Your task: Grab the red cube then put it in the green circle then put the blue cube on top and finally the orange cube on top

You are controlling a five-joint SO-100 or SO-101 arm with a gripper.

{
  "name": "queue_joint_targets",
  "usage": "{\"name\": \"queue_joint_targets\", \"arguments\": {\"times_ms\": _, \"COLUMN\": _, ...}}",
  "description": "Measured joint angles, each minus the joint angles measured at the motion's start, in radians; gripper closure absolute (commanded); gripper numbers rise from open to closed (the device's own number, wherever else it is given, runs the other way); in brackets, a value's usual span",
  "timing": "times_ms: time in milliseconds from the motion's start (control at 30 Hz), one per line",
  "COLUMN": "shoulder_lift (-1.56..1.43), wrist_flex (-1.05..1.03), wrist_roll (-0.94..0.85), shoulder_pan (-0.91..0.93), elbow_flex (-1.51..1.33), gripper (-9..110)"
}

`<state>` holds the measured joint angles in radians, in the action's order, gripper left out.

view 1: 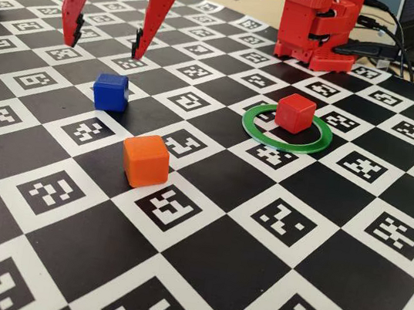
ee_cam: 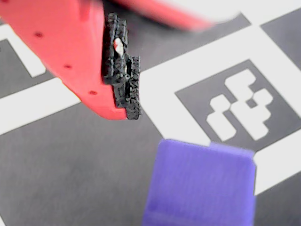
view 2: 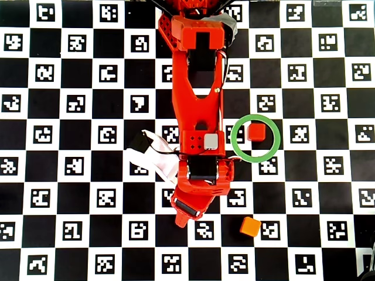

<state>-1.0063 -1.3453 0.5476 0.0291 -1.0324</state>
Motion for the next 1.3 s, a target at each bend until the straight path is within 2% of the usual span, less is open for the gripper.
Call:
{"name": "queue_joint_targets", "arguments": {"times_ms": 367, "shoulder_lift": 0.003, "wrist_flex": 0.103, "wrist_roll": 0.002, "shoulder_pan": 0.002, "elbow_flex": -0.121, "gripper": 69}}
{"name": "queue_joint_targets", "arguments": {"times_ms": 1300, "shoulder_lift": 0.031, "wrist_flex": 0.212, "wrist_roll": -0.026, "shoulder_pan": 0.025, "elbow_flex": -0.178, "gripper": 71}}
